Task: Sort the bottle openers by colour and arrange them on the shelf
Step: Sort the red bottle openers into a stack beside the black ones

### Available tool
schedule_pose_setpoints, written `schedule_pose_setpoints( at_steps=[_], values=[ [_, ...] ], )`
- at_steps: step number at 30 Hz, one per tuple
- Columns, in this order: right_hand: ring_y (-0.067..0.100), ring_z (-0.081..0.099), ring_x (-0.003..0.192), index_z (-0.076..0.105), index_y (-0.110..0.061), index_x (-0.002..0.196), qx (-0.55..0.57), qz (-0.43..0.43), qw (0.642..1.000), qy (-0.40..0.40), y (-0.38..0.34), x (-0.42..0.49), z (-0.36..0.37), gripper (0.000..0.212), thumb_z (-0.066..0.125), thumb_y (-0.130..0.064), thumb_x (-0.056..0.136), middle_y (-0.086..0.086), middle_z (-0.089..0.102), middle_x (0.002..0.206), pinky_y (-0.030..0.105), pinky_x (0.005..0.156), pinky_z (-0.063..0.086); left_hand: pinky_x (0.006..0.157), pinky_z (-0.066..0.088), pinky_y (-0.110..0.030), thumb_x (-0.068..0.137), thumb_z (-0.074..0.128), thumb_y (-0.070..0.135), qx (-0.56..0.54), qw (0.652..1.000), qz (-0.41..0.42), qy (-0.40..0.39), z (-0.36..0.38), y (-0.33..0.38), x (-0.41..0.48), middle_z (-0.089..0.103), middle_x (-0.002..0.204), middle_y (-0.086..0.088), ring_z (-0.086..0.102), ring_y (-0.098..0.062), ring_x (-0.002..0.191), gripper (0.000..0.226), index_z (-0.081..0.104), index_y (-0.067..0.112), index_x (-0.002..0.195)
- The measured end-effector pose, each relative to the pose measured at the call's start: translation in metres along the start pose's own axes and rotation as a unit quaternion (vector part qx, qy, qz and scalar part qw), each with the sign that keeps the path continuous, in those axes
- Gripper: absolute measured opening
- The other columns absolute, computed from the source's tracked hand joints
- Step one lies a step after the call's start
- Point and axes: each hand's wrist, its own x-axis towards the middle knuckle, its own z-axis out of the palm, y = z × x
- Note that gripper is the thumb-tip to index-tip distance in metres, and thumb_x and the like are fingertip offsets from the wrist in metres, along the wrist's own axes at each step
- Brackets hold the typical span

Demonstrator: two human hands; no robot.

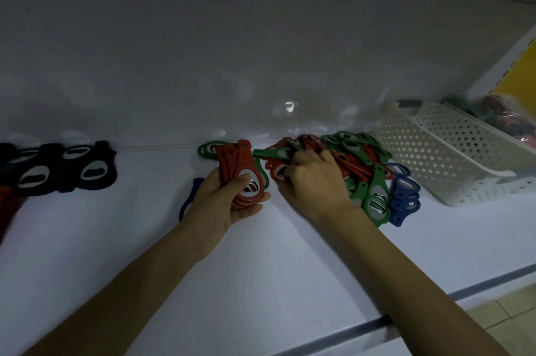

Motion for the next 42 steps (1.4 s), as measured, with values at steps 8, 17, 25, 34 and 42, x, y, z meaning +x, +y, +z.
schedule_pose_setpoints(
  at_steps=[8,17,25,34,42],
  values=[
    [0.024,0.056,0.058,0.066,-0.008,0.075,0.083,0.036,0.994,0.058,-0.003,0.0,-0.011,0.016,0.068,-0.023,0.081,0.004,0.061,0.082,0.029,0.048,0.043,0.054,0.054,-0.022,0.089,0.055,0.009,-0.036,0.999,-0.028,-0.002,-0.002,0.003,0.001,0.067,0.107,-0.015,0.072,-0.025,0.079,0.036,0.052,0.007,0.125],
    [0.021,0.062,0.088,0.068,-0.021,0.102,0.053,0.026,0.994,-0.092,-0.003,0.006,-0.005,0.036,0.05,-0.05,0.092,-0.003,0.06,0.108,0.03,0.065,0.044,0.054,0.054,-0.022,0.089,0.055,0.007,-0.06,0.998,-0.036,0.008,-0.003,0.004,0.001,0.066,0.108,-0.016,0.072,-0.025,0.079,0.034,0.053,0.008,0.123],
    [0.026,0.063,0.075,0.057,-0.012,0.077,0.007,-0.01,0.994,-0.109,-0.007,0.002,-0.017,0.031,0.04,-0.03,0.096,0.005,0.063,0.084,0.032,0.063,0.046,0.053,0.054,-0.021,0.089,0.055,0.008,-0.061,0.997,-0.047,0.005,-0.001,0.005,0.0,0.066,0.108,-0.018,0.072,-0.024,0.076,0.035,0.052,0.005,0.125],
    [0.02,0.065,0.081,0.071,-0.002,0.096,0.287,-0.11,0.916,0.258,-0.023,-0.009,-0.035,0.013,0.062,-0.005,0.087,0.008,0.067,0.094,0.034,0.065,0.054,0.058,0.055,-0.026,0.078,0.052,0.054,-0.115,0.992,-0.048,-0.038,-0.002,0.01,0.001,0.067,0.113,-0.011,0.069,-0.02,0.088,0.06,0.06,0.015,0.123],
    [0.007,0.065,0.091,0.071,-0.014,0.095,0.554,0.044,0.812,0.18,-0.039,-0.019,-0.019,0.018,0.062,-0.008,0.081,-0.008,0.071,0.094,0.022,0.079,0.051,0.062,0.054,-0.023,0.079,0.063,0.011,-0.009,0.996,0.083,-0.014,0.0,0.007,-0.003,0.073,0.096,-0.002,0.07,-0.015,0.084,0.04,0.058,0.017,0.119]
  ],
)
